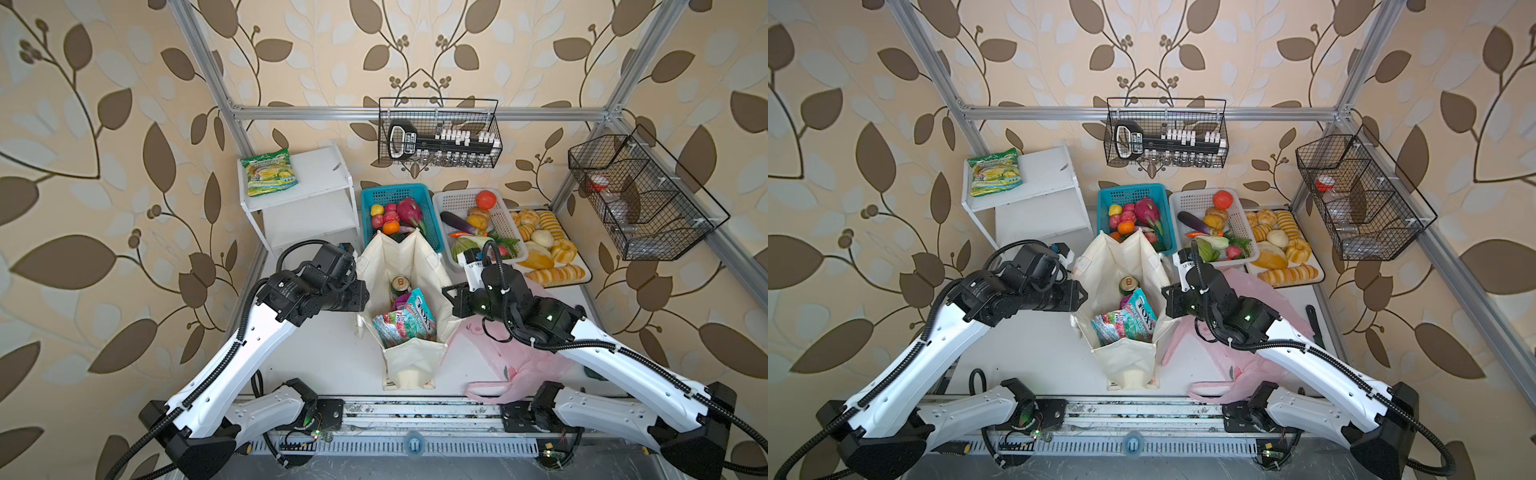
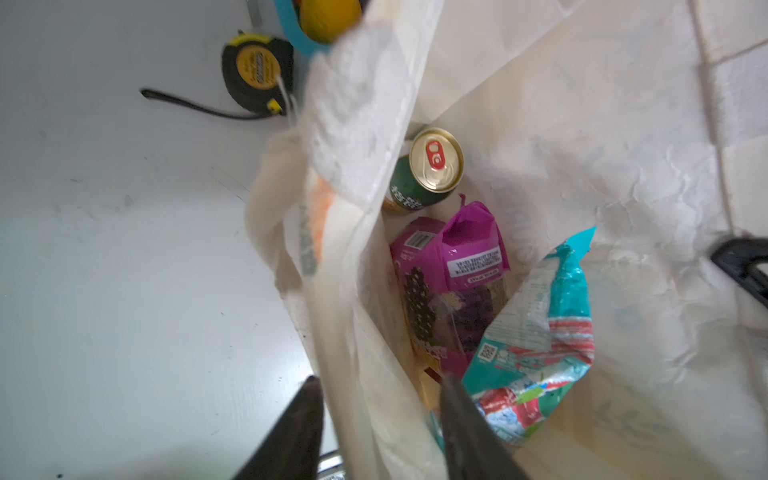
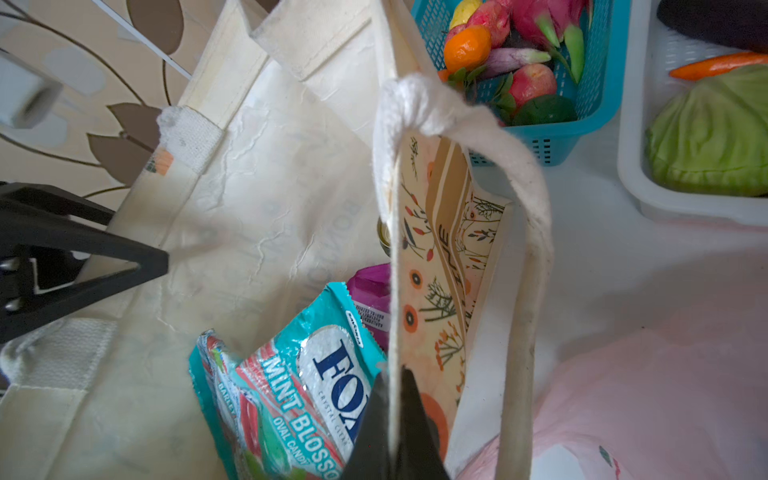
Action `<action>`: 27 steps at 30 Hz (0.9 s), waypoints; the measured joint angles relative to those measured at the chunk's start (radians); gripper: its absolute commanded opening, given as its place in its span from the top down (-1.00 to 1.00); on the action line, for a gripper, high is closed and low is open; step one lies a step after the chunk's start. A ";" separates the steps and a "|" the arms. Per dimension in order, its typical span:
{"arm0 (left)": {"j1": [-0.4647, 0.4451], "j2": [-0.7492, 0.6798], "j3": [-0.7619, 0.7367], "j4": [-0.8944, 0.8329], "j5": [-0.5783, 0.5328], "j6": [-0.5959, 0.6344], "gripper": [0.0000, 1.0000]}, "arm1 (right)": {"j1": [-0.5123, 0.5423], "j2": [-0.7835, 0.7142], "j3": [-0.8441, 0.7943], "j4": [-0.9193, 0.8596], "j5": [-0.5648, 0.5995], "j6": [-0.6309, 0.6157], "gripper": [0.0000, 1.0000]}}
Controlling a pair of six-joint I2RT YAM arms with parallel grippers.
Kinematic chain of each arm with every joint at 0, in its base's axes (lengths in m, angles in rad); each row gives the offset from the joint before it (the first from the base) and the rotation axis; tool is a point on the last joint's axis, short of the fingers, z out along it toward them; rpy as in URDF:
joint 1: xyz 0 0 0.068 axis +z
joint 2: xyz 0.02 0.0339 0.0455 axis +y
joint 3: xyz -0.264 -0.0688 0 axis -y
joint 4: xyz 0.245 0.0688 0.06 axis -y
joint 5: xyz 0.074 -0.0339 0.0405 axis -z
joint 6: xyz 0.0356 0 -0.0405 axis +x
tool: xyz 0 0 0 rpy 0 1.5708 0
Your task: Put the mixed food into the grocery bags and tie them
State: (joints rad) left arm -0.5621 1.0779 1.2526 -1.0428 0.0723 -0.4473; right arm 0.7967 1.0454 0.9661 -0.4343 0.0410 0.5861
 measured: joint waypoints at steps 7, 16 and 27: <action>0.000 -0.049 0.012 0.045 -0.014 -0.008 1.00 | 0.034 0.001 0.036 0.024 -0.008 0.001 1.00; -0.001 -0.123 0.066 -0.026 -0.216 0.008 1.00 | 0.076 0.056 0.077 0.050 -0.030 0.016 1.00; 0.277 -0.109 0.089 -0.113 -0.377 0.137 1.00 | 0.187 0.231 0.146 0.175 -0.027 0.042 1.00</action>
State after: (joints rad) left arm -0.2852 0.9688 1.3415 -1.1561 -0.3042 -0.3099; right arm 0.9833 1.2766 1.1122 -0.2596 0.0139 0.6277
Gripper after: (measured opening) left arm 0.050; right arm 0.048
